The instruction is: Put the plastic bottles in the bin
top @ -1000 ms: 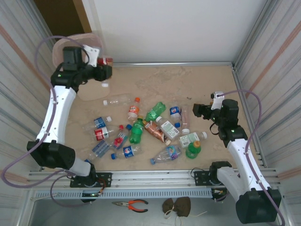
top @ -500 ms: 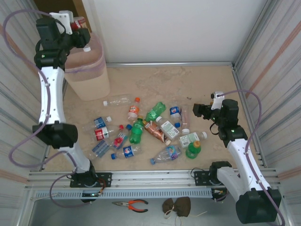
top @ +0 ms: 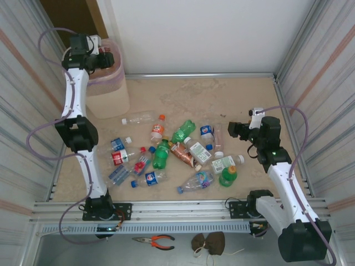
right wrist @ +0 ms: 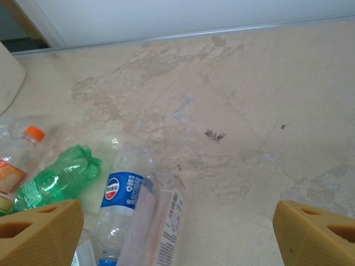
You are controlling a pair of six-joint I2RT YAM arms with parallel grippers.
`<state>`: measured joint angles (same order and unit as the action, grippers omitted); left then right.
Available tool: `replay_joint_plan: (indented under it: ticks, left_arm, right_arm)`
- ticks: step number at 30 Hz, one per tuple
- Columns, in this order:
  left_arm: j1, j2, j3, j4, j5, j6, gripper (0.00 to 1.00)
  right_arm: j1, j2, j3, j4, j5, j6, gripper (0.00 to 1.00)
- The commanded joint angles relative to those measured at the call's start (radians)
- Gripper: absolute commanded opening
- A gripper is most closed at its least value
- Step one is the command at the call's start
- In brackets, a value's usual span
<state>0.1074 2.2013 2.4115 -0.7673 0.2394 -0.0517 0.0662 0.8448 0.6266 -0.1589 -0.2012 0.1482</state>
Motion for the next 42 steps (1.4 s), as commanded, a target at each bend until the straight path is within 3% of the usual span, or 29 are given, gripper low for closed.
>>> replay_joint_plan:
  ticks: [1, 15, 22, 29, 37, 42]
  left_arm:
    - [0.003, -0.021, -0.014, -0.087, 0.021, 0.034, 0.51]
    - [-0.004, -0.162, -0.103, -0.298, -0.006, 0.071, 0.53]
    - [-0.005, -0.184, -0.112, -0.290, -0.009, 0.075, 0.71]
    - [-0.015, -0.224, -0.059, -0.294, 0.009, 0.099, 0.73]
    - [-0.093, -0.373, -0.145, -0.219, 0.091, 0.299, 0.72]
    - [-0.170, -0.464, -0.235, -0.185, 0.080, 0.444, 0.70]
  right_arm:
    - [0.008, 0.006, -0.008, 0.013, 0.015, -0.016, 0.87]
    - [0.013, 0.018, -0.005, 0.012, 0.014, -0.016, 0.87]
    - [0.012, 0.014, 0.001, 0.008, 0.012, -0.018, 0.87]
    - [0.014, -0.002, 0.001, 0.004, 0.016, -0.018, 0.87]
    - [0.014, -0.013, 0.004, 0.001, 0.018, -0.016, 0.87]
    - [0.016, -0.016, 0.004, -0.001, 0.017, -0.016, 0.87]
